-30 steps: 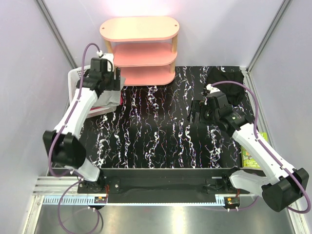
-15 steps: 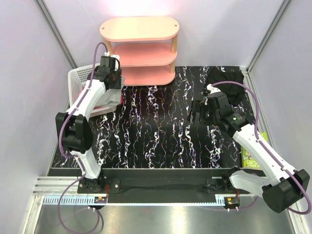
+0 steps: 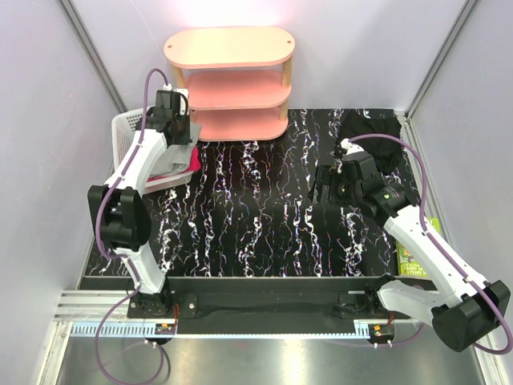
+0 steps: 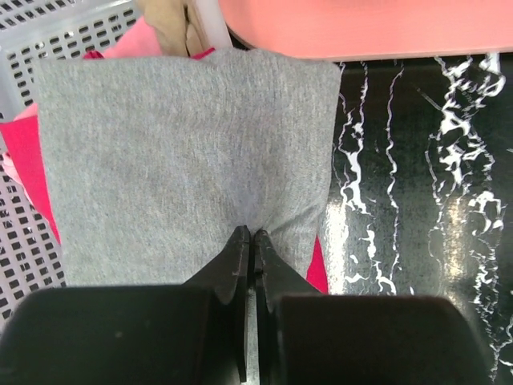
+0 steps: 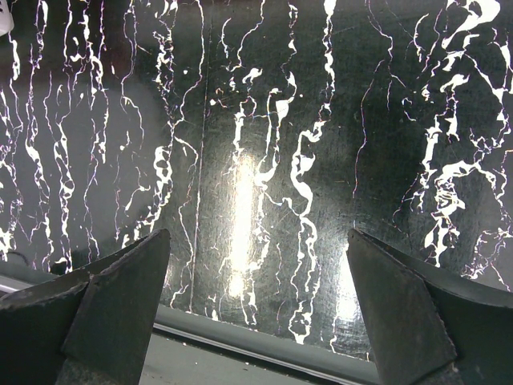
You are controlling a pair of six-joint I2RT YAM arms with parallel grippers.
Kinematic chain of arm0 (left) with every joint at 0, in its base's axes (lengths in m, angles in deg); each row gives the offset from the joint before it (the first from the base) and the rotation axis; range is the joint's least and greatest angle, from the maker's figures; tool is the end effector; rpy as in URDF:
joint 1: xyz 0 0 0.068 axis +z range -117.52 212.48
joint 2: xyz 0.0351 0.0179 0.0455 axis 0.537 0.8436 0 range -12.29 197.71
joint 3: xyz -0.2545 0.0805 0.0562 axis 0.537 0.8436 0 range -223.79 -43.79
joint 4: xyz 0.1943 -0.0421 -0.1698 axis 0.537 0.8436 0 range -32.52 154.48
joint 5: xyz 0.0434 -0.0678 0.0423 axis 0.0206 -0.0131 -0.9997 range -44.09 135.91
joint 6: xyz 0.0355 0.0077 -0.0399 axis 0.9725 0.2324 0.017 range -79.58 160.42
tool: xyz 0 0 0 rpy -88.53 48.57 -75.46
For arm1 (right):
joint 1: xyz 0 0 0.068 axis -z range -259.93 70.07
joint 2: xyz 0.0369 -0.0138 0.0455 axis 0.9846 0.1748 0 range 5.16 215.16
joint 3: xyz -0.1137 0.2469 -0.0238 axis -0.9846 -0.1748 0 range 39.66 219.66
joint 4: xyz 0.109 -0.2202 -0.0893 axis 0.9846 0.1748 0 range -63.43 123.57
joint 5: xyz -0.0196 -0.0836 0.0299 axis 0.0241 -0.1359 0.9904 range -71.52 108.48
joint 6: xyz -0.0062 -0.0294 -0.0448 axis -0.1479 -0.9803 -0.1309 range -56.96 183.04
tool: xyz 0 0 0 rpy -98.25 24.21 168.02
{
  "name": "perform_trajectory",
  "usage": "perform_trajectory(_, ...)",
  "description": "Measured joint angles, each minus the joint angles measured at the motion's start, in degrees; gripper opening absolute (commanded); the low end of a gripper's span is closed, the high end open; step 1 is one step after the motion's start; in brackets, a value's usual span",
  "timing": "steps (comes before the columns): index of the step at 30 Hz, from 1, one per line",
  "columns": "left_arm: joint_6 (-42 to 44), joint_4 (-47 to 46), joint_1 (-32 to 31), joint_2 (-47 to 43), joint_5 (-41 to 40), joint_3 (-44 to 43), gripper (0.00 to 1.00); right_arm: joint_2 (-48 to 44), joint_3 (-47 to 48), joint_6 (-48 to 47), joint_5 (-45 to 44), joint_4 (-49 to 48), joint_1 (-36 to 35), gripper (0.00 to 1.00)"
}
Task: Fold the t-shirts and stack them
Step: Grab the tshirt from the pile
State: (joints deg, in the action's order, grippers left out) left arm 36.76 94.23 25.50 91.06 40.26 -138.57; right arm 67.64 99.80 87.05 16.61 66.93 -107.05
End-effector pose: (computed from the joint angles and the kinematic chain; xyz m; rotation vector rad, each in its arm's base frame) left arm 0.4065 -0.0462 0.3153 0.0206 2.3570 0.0260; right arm 0.2014 0.1019 0.3233 -0.0469 2.3514 0.4098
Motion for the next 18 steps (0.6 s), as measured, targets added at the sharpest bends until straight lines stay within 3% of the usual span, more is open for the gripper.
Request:
perform_trajectory(5, 0.0, 2.82, 0.33, -3.1, 0.98, -4.44, 0.0, 0.0, 0.0, -0.02, 0.09, 0.0, 0.0, 1.0)
perform_trajectory(12, 0.72, 4.24, -0.24, -16.55, 0.74, -18.16, 0.0, -0.59, -0.39, 0.02, 1.09, 0.0, 0.0, 1.0)
perform_trajectory(18, 1.75, 3.78, -8.87, -28.59, 3.67, -24.24, 0.0, -2.69, -0.72, 0.11, 0.98, 0.02, 0.0, 1.0)
